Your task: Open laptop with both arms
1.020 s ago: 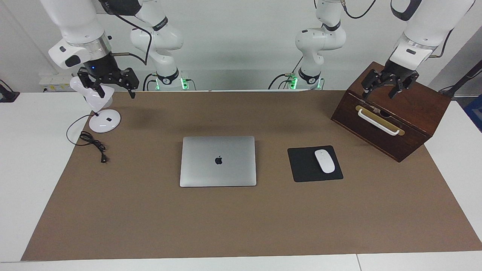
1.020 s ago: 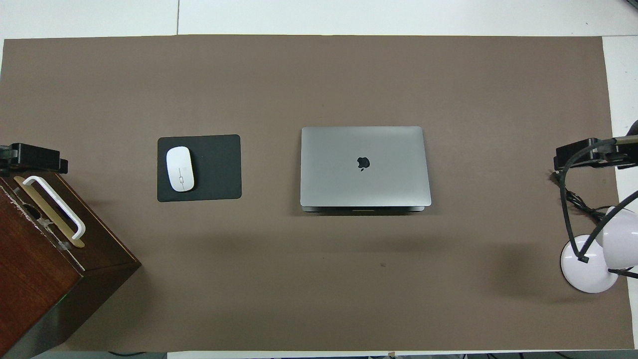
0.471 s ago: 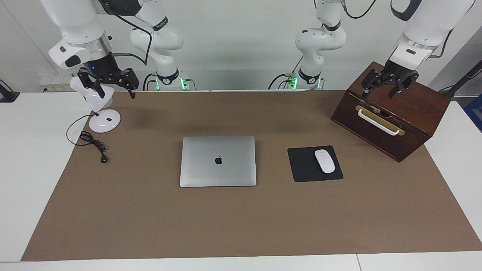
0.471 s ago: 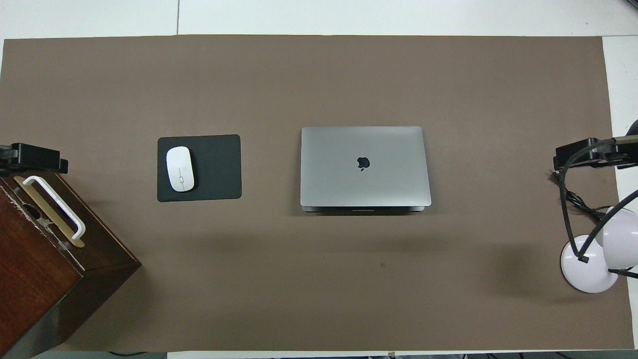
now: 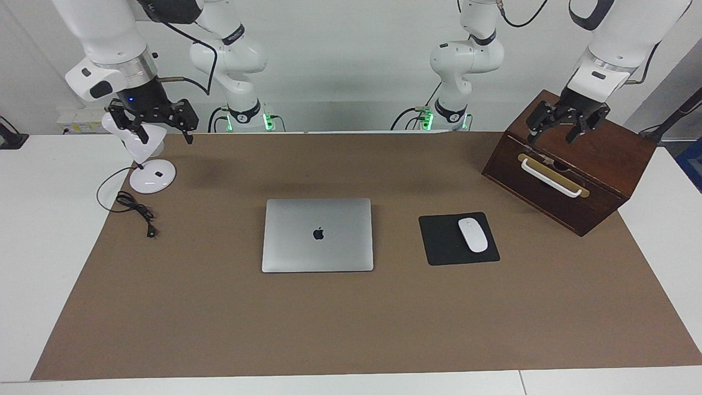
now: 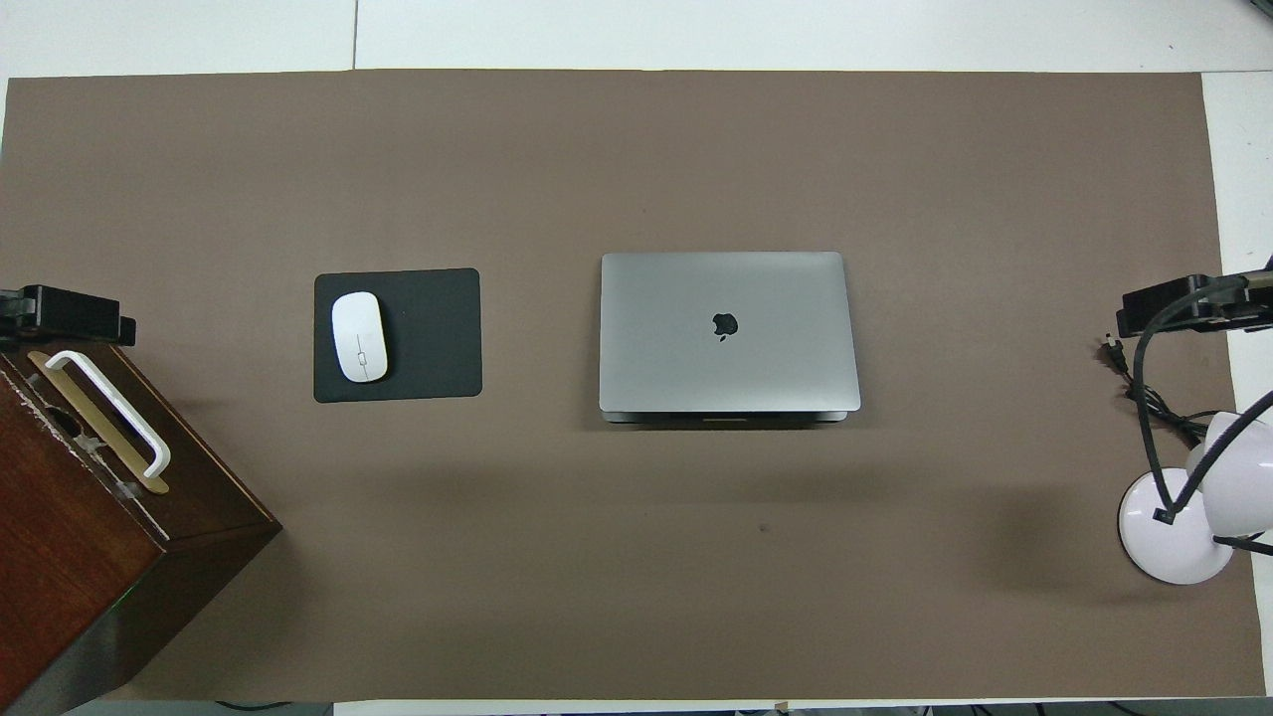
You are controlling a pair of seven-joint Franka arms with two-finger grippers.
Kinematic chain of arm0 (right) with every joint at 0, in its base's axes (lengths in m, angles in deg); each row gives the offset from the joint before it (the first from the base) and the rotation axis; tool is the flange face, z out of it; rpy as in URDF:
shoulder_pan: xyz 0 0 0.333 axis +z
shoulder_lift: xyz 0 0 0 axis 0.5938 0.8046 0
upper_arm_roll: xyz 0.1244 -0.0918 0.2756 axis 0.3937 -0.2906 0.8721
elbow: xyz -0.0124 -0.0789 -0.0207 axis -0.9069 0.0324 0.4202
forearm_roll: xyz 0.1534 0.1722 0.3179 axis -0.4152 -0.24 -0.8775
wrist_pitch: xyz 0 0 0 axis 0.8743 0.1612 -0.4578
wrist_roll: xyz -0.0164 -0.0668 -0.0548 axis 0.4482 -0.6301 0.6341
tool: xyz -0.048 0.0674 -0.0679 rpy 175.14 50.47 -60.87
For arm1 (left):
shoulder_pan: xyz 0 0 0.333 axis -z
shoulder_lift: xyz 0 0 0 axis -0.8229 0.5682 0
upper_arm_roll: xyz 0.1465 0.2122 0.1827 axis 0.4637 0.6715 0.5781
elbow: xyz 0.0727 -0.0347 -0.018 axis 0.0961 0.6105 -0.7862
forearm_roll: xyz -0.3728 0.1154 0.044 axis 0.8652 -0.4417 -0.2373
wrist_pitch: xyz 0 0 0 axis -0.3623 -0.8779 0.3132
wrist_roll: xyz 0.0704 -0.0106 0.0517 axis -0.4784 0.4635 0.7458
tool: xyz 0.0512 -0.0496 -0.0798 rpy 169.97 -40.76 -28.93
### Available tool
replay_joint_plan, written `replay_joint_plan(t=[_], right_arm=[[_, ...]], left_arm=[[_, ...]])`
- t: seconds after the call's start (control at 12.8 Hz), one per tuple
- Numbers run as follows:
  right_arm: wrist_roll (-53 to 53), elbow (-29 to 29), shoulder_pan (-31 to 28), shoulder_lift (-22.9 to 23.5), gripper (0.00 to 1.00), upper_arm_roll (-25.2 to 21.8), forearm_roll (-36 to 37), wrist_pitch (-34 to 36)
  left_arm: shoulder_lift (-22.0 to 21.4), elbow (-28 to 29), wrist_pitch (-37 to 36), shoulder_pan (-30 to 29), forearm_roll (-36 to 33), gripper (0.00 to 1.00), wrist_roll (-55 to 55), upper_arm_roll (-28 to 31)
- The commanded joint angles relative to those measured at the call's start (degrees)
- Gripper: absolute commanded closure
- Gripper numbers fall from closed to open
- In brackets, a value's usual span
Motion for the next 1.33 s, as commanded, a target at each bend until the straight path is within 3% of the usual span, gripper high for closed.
replay_joint_plan(t=[0.0, 0.39, 0.63, 0.71, 0.78, 0.86, 0.94, 1.25], right_arm=[[3.1, -2.1, -1.4, -1.1, 0.0, 0.4, -1.0, -2.3], [4.7, -3.1, -4.2, -1.0, 0.0, 0.3, -0.9, -5.3], [7.3, -7.5, -7.6, -1.5, 0.0, 0.3, -0.9, -15.1], [7.3, -8.3, -8.0, -1.3, 0.0, 0.3, -1.2, -17.5], [7.3, -9.5, -8.6, -1.2, 0.0, 0.3, -3.2, -20.6], [7.5, -10.8, -9.5, -1.0, 0.0, 0.3, -6.5, -23.7], [7.4, -11.4, -9.6, -0.7, 0.0, 0.3, -8.6, -26.0], [3.2, -16.4, -7.6, 0.0, 0.0, 0.6, -18.9, -36.2]], left_arm=[[-0.9, 1.2, 1.2, 0.2, -0.8, 0.0, 0.2, -0.2], [-0.8, 1.2, 2.5, 0.4, -0.8, 0.0, 0.7, -0.5], [-0.9, 1.3, 2.2, 0.3, -0.8, 0.0, 0.9, -0.5], [-0.9, 1.3, 2.1, 0.3, -0.7, 0.07, 0.9, -0.5], [-0.9, 1.3, 1.7, 0.3, -0.7, 0.44, 1.0, -0.5], [-1.0, 1.4, 1.4, -0.2, -0.7, 0.87, 1.0, -0.5], [-1.0, 1.4, 1.5, -0.4, -0.7, 1.0, 0.9, -0.4], [-0.9, 1.4, 3.9, 0.2, -0.7, 1.0, 0.1, -0.5]])
